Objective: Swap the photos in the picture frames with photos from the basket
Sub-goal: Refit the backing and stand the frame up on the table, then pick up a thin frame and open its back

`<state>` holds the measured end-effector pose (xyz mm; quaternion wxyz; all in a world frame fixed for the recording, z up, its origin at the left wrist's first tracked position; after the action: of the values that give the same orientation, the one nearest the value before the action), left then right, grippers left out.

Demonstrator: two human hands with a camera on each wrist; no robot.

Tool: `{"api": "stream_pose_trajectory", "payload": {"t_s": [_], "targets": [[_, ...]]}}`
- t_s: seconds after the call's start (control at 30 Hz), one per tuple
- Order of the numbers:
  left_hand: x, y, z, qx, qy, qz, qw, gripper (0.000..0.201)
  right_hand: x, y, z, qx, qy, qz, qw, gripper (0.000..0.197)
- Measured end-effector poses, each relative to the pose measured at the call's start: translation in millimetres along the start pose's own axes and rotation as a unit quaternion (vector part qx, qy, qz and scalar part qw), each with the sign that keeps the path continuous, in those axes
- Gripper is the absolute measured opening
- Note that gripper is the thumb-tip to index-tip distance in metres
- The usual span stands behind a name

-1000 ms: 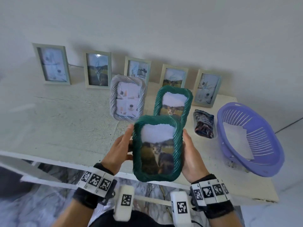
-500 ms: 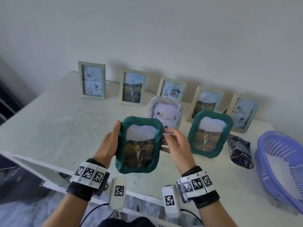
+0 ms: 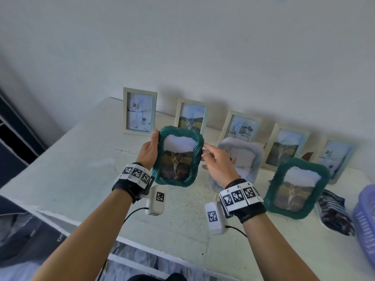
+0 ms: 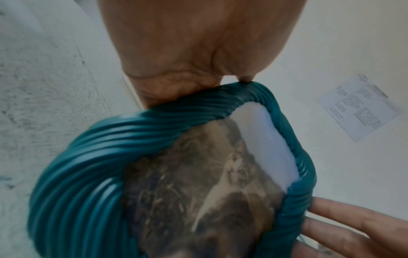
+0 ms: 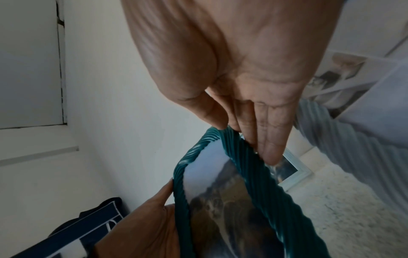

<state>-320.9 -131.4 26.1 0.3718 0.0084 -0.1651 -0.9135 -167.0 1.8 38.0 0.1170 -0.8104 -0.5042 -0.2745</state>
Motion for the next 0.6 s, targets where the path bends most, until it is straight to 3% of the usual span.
{"api": "stream_pose_trajectory", "payload": {"t_s": [0.27, 0.5, 0.6], "targets": [[-1, -7, -19, -0.003, 0.016, -0.007, 1.000, 0.068, -6, 3, -2, -0.006, -0.005, 0.004, 1.000, 0.046], [8, 0, -40, 0.003, 0.020, -0.017, 1.000, 0.085, -9, 18, 5, -0.038, 0.010, -0.021, 0.999, 0.047], [21, 19, -45, -0.036, -0.056, 0.069, 0.995, 0.054, -6, 38, 10, -0.035, 0.020, -0.024, 0.999, 0.042]]}}
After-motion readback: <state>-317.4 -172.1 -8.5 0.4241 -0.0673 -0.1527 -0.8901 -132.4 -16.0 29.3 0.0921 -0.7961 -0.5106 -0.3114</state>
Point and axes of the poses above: each hand's wrist, its own y-axis away from the middle knuckle, its own x-axis out of the back of the hand, z = x × y, the point moved 5 cm from there along -y, towards the middle knuckle, and after that the axes turned 12 degrees about -z, right-handed, at the moved point
